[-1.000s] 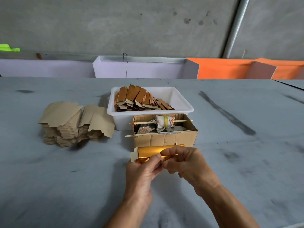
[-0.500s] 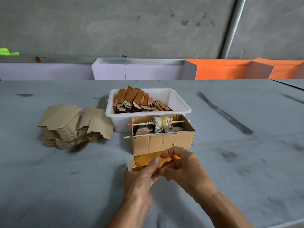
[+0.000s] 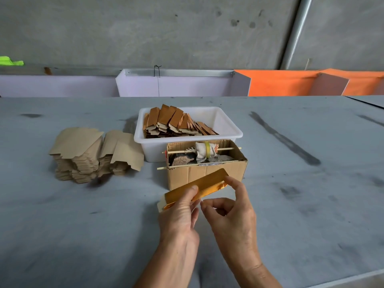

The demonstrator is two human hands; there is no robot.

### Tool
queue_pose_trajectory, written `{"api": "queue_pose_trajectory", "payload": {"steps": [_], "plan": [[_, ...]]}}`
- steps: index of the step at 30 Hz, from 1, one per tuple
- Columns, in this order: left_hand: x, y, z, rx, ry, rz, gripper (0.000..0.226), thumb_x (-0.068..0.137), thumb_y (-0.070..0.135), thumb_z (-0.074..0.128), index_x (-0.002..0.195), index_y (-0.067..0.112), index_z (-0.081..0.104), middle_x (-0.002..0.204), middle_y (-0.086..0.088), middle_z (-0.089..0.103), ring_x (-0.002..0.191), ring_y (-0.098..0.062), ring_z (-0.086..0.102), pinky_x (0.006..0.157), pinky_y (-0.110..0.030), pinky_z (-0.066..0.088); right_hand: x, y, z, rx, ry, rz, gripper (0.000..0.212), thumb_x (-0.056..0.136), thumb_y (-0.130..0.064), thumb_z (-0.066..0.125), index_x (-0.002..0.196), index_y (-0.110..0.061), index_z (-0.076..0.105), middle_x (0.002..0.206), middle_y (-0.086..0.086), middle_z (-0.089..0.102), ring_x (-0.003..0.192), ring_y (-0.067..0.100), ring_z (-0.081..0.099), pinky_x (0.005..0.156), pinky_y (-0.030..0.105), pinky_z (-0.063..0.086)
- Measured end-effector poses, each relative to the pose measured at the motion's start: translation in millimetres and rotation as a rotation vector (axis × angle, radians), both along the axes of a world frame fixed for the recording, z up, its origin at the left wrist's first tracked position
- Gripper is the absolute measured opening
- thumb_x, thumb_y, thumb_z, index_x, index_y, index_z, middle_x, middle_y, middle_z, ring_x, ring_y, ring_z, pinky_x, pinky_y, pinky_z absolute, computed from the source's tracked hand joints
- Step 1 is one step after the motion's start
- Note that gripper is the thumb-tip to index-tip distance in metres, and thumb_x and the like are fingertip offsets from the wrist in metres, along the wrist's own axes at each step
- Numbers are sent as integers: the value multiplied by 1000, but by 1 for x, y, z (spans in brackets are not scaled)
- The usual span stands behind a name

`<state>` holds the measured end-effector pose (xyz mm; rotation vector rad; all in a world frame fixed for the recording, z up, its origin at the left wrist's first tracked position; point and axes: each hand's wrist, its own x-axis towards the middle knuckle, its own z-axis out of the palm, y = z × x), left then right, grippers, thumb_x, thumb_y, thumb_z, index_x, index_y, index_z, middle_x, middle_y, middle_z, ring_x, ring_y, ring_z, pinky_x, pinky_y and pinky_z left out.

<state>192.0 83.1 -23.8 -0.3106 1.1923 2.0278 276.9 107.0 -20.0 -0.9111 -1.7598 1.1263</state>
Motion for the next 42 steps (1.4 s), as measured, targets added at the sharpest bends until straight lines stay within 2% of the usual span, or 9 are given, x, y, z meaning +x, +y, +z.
{"api": "queue_pose_trajectory", "payload": {"steps": [5, 8, 11, 14, 18, 25, 31, 37, 42], "plan": [[2, 2, 2, 18, 15, 3, 52, 73, 17, 75, 120, 2, 58, 98, -10, 68, 68, -11, 63, 57, -22, 42, -3, -4, -1, -90, 144, -35, 67, 74, -7, 77, 117, -39, 36, 72, -16, 71, 66, 3, 67, 65, 10, 50], [3, 2, 5, 24, 28, 2, 57, 72, 19, 76, 123, 1, 56, 108, -12, 68, 74, -13, 63, 58, -23, 42, -3, -4, 1, -221, 241, -17, 65, 74, -6, 77, 117, -35, 37, 71, -9, 73, 67, 6, 69, 65, 18, 53], [3, 1, 6, 38, 50, 8, 58, 71, 18, 77, 123, 2, 57, 114, -15, 66, 82, -17, 63, 61, -25, 43, -1, 2, 6, -414, 327, 71, 60, 74, -4, 77, 115, -29, 40, 71, -1, 73, 61, 4, 67, 66, 24, 46], [4, -1, 5, 48, 86, -4, 58, 69, 16, 78, 122, 7, 58, 115, -15, 66, 92, -22, 63, 65, -26, 43, 1, 10, 7, -487, 356, 165, 58, 74, -2, 76, 119, -20, 44, 70, 3, 73, 55, 3, 63, 62, 22, 42], [4, 0, 6, 26, 117, -8, 44, 69, 11, 77, 109, 16, 61, 112, -10, 68, 93, -20, 62, 67, -28, 41, 1, 15, 4, -381, 361, 218, 41, 74, 2, 74, 108, -10, 54, 60, 3, 67, 53, 4, 59, 50, 11, 44], [6, 0, 10, 15, 92, -35, 46, 69, 13, 78, 112, 14, 60, 110, -10, 68, 88, -17, 61, 63, -30, 40, -2, 12, -2, -355, 466, 194, 37, 74, 3, 73, 105, -9, 56, 60, 2, 66, 53, 4, 58, 52, 13, 45], [9, -1, 5, 6, 83, -32, 34, 67, 11, 79, 96, 14, 63, 102, -9, 69, 98, -24, 62, 66, -31, 43, 1, 4, -6, -440, 529, 93, 38, 73, 2, 74, 106, -9, 60, 65, 4, 70, 53, 5, 60, 53, 12, 47], [12, -1, 7, -33, 152, 3, 18, 65, 5, 80, 65, 15, 65, 71, -2, 69, 81, -22, 61, 78, -37, 44, 0, 2, -6, -521, 520, 79, 22, 75, 6, 69, 93, -4, 62, 58, -1, 66, 50, 3, 56, 56, 19, 42], [12, -2, -1, -28, 135, 6, 22, 65, -1, 78, 68, 15, 64, 77, -4, 68, 84, -22, 62, 74, -33, 46, 2, 3, -9, -707, 480, 124, 19, 77, 10, 58, 78, -8, 65, 65, 4, 63, 61, 12, 54, 60, 25, 39]]}}
